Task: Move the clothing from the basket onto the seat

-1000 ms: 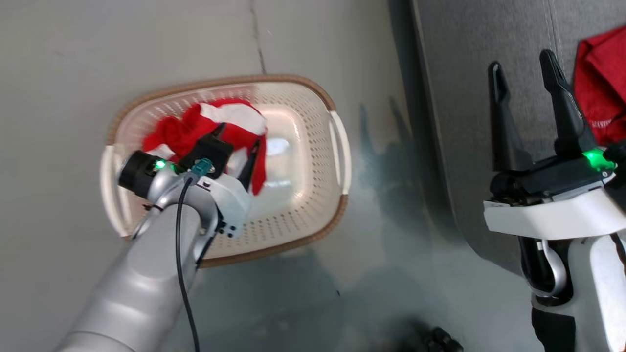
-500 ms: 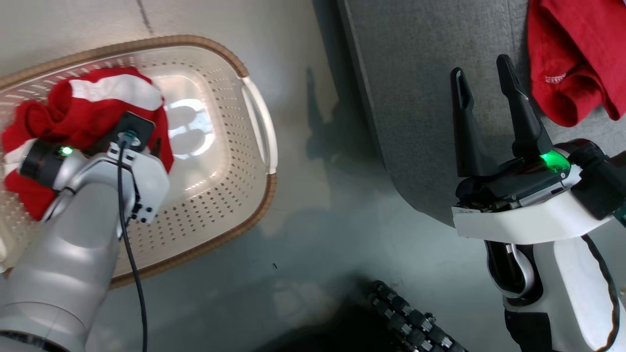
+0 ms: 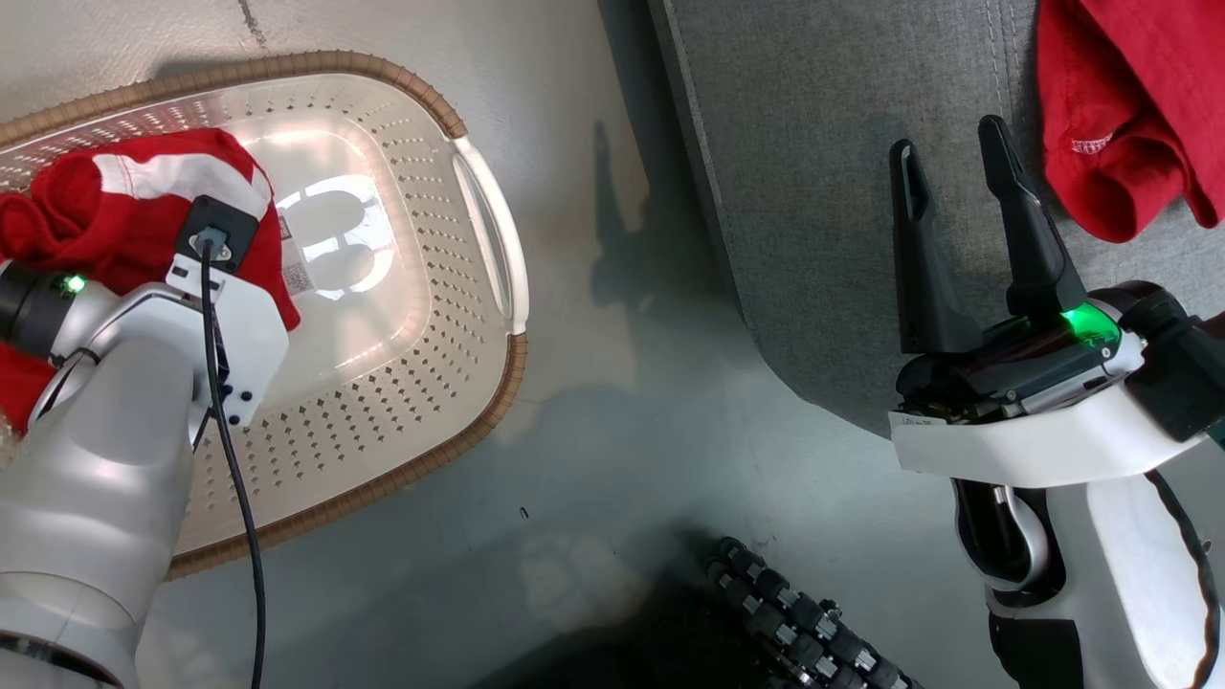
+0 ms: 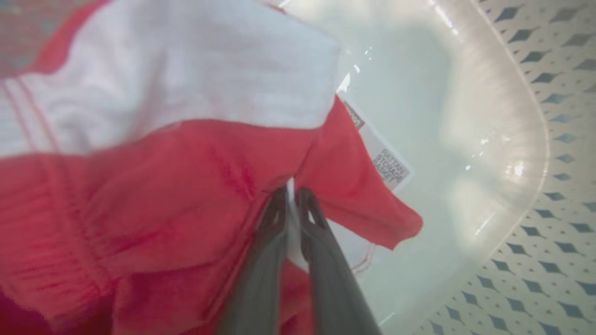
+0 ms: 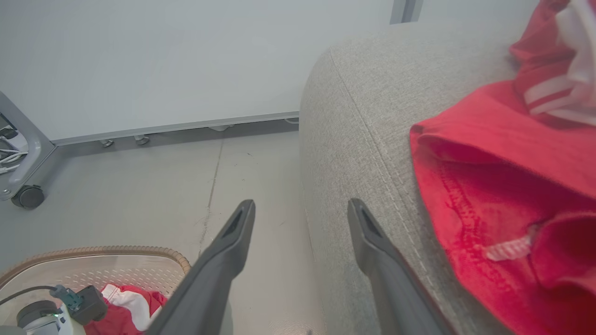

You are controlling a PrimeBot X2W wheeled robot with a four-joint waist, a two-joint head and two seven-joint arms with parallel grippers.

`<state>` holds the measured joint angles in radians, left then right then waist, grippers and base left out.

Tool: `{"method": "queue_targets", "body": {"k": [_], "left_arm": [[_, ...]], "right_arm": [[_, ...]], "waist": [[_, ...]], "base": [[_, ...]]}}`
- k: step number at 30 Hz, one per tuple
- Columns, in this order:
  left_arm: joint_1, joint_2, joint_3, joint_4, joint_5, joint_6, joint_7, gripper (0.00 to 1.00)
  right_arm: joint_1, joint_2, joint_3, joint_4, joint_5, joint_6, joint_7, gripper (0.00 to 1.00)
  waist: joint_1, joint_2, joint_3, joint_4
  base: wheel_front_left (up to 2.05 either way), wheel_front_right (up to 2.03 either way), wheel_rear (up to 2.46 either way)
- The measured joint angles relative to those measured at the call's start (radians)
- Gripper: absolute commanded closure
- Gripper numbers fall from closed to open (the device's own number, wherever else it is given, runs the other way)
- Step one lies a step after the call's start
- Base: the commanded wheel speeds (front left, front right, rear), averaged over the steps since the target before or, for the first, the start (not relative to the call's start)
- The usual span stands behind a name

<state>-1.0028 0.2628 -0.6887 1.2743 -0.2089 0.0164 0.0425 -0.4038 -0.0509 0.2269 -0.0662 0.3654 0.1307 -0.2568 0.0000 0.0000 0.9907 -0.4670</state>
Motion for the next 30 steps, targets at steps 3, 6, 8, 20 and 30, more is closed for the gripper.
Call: {"method": "queue_targets", "body": {"k": [3,6,8,20,30], "left_arm": [[-0.007,-0.002,0.001,0.0,-0.007,-0.003,-0.03,1.0],[-0.007,-0.007,0.009,-0.001,-0.022,-0.003,-0.071,1.0],[-0.004,-0.018,0.019,-0.006,-0.037,-0.003,-0.11,1.0],[0.13,-0.162,0.078,-0.101,-0.146,-0.037,-0.294,1.0],[0.307,-0.204,0.153,-0.409,-0.206,-0.054,-0.307,1.0]], "right_arm": [[-0.004,0.0,0.002,0.0,0.0,0.0,0.0,0.0],[-0.019,0.0,0.011,0.002,0.002,0.0,0.0,0.0],[-0.028,0.001,0.014,0.006,0.002,0.0,0.0,0.0],[0.01,0.0,-0.033,0.026,-0.09,0.0,0.023,0.0],[0.094,-0.029,-0.077,-0.011,-0.129,0.0,0.126,0.0]], "waist": [[0.0,0.0,-0.005,-0.001],[0.0,0.0,-0.015,-0.004],[0.0,0.0,-0.027,-0.005],[0.0,0.0,-0.191,0.091],[0.0,0.0,-0.366,0.226]], "base": [[0.0,0.0,0.0],[0.0,0.0,0.0],[0.0,0.0,0.0],[0.0,0.0,0.0],[0.0,0.0,0.0]]}}
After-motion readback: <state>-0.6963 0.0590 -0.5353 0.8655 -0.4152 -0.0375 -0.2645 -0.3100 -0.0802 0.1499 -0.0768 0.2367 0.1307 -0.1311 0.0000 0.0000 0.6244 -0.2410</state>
